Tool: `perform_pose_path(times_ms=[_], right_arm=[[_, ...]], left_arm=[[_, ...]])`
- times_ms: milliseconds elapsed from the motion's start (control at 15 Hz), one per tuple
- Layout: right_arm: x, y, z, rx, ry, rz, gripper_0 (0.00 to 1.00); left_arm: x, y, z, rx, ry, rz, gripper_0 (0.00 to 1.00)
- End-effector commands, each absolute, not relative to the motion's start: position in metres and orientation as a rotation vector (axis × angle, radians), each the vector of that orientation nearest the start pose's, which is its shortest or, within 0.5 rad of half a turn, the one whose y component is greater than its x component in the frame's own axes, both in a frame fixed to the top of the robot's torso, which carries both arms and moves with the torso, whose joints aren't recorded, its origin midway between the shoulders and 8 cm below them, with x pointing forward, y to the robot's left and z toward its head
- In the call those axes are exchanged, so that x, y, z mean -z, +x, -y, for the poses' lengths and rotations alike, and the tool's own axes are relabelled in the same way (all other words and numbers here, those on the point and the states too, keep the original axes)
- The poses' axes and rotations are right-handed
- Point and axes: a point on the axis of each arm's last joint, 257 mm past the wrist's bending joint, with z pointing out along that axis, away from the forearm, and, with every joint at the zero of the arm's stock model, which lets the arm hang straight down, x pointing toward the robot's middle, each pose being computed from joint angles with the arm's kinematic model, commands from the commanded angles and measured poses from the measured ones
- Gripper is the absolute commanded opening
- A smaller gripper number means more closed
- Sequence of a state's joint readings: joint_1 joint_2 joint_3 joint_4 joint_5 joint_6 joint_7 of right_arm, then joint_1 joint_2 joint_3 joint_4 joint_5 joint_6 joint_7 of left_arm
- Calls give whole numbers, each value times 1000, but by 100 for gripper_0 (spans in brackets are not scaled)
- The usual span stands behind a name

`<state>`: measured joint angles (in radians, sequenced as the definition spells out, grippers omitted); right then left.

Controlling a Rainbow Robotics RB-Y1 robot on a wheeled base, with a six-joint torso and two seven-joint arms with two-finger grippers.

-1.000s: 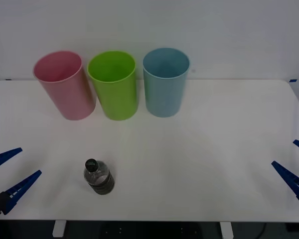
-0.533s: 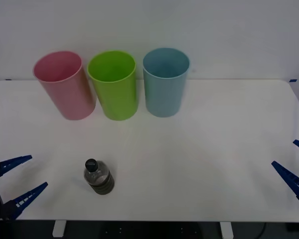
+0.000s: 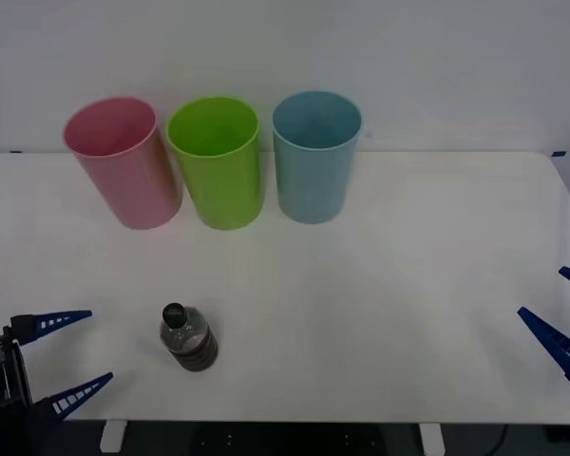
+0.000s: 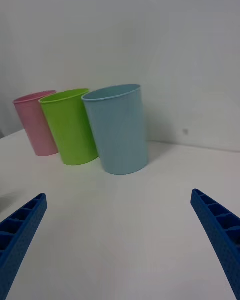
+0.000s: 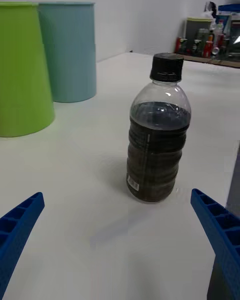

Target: Grasp the object on the table and drop it into the matching bin: aluminum can to the light blue bin, PET bottle to the pink bin.

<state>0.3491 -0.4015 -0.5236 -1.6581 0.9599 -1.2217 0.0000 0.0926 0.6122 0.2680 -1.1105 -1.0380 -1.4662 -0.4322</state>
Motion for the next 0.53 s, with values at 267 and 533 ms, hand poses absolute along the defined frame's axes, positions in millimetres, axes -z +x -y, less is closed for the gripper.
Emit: perform_pose_path(times_ms=[267, 533], right_arm=[[169, 342, 330, -567, -465, -1441, 100], [169, 342, 330, -567, -465, -1441, 100]], left_arm=[[289, 343, -272, 697, 935, -1456, 100], [292, 351, -247, 717, 932, -1429, 100]])
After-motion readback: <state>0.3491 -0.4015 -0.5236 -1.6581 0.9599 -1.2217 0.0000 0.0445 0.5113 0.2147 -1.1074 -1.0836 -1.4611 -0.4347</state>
